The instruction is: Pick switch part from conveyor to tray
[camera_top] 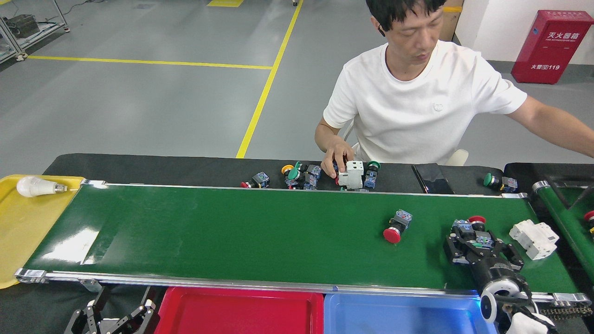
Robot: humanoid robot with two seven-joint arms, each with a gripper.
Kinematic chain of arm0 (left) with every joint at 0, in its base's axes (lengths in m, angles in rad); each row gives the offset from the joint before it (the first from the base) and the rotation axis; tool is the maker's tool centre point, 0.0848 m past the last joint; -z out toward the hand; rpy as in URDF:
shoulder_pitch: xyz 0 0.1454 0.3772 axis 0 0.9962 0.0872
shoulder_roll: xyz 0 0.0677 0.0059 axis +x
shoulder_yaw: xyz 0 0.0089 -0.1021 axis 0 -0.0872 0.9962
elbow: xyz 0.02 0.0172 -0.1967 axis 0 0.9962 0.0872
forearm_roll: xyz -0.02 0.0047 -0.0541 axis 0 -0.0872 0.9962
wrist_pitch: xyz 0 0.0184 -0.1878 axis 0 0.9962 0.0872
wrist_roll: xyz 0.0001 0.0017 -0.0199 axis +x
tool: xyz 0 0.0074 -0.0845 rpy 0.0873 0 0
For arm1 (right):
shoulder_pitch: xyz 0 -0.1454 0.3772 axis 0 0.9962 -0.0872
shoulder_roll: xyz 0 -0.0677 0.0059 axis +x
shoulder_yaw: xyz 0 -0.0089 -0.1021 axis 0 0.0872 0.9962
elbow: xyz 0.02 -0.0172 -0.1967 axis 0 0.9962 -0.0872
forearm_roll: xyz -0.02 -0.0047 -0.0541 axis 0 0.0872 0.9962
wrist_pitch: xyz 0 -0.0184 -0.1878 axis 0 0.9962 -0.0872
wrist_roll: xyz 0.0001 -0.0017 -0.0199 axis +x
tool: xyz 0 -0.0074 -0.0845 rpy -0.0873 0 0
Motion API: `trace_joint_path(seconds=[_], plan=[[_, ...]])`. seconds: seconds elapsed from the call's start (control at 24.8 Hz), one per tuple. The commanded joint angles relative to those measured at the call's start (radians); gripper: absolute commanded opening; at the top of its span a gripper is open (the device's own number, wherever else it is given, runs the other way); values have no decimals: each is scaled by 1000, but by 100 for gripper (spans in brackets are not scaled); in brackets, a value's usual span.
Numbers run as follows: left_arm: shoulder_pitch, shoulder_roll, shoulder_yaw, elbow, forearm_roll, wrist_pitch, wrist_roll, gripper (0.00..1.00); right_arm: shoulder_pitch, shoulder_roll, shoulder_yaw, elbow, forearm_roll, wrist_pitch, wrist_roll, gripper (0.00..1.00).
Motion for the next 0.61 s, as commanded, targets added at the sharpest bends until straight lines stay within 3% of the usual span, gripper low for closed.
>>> trace_joint_path(seconds=[0.0,0.16,0.32,0.36,0.44,0.53,0.57], plan=[[-3,8,1,-12,-3,-6,-1,100,0,-10,-16,-55,-22,-73,11,29],[-11,-5,4,-14,0,-15,-1,100,105,-24,-28,-225,-61,-203,14,29],[-12,-1,4,-14,1,-17,-1,100,263,-4,-22,-410,-75,-499,38,30],[-12,-3,4,-14,1,-20,-1,100,284,15,-19,-432,-75,-548,49,30],[-12,2,4,-14,0,-35,4,100,309,113,6,-460,-65,-672,72,29],[-14,-3,4,-14,0,-40,10,100,304,188,73,-460,-23,-697,104,29],[-14,-6,3,-14,1,-41,12,100,301,200,116,-458,11,-697,123,30]])
